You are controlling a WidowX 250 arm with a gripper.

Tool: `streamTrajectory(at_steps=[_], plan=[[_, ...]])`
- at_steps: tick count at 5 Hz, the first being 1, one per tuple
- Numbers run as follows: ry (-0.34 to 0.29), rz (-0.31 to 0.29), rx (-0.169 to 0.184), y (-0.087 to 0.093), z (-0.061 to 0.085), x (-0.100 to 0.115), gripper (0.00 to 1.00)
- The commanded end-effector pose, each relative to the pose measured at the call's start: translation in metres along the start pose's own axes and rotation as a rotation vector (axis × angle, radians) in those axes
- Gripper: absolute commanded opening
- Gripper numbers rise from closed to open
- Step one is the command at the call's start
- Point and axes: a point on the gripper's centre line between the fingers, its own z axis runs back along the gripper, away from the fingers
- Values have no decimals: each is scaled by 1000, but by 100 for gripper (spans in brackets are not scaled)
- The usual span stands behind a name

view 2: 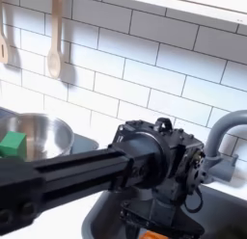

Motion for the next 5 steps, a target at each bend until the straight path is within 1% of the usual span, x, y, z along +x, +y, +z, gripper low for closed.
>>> streamTrajectory(at_steps=[1, 2, 3, 4, 5], plan=[[6, -10, 3, -1, -11, 13, 100], [14, -23, 3, -4, -17, 16, 100], [28, -32, 7, 0, -25, 22, 100], [37, -21, 13, 7, -30, 26, 65], [36, -28, 11, 7, -28, 23, 0]])
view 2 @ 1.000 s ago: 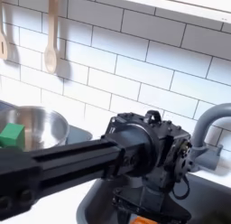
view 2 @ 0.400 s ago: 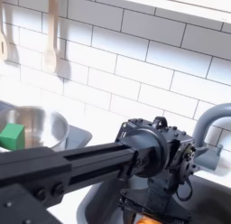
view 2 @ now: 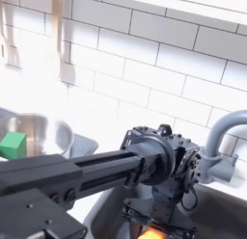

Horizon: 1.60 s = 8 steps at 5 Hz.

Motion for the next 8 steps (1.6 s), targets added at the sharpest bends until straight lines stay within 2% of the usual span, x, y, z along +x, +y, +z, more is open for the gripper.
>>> streamTrajectory(at_steps=[1, 2, 3, 5, 6, 8], plan=[[2, -3, -11, 4, 3, -1, 0], [-10, -22, -11, 1, 11, -1, 0], [-4, -15, -6, 3, 12, 1, 0], [-24, -13, -21, 7, 34, -2, 0], [-62, -24, -23, 8, 52, -4, 0], [-117, -10, -43, 25, 81, -5, 0]])
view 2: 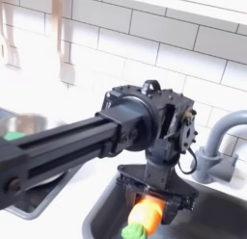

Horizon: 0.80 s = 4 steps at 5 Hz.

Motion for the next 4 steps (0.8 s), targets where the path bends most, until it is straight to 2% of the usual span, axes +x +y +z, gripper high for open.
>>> streamTrajectory(at_steps=[1, 2, 4], plan=[[-34, 17, -10, 21, 23, 0, 0], [-56, 19, -12, 33, 36, 3, 0], [-69, 61, -14, 62, 48, 4, 0]])
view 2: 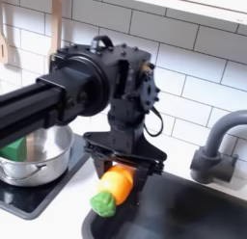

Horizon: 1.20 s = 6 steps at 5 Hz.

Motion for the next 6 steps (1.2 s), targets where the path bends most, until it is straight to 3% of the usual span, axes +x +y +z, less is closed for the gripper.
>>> streamTrajectory(at_steps=[1, 2, 6], plan=[[-22, 39, -1, 29, 14, 5, 0], [-49, 58, -3, 40, 27, 9, 0], [-124, 139, 30, 79, 47, 29, 0]])
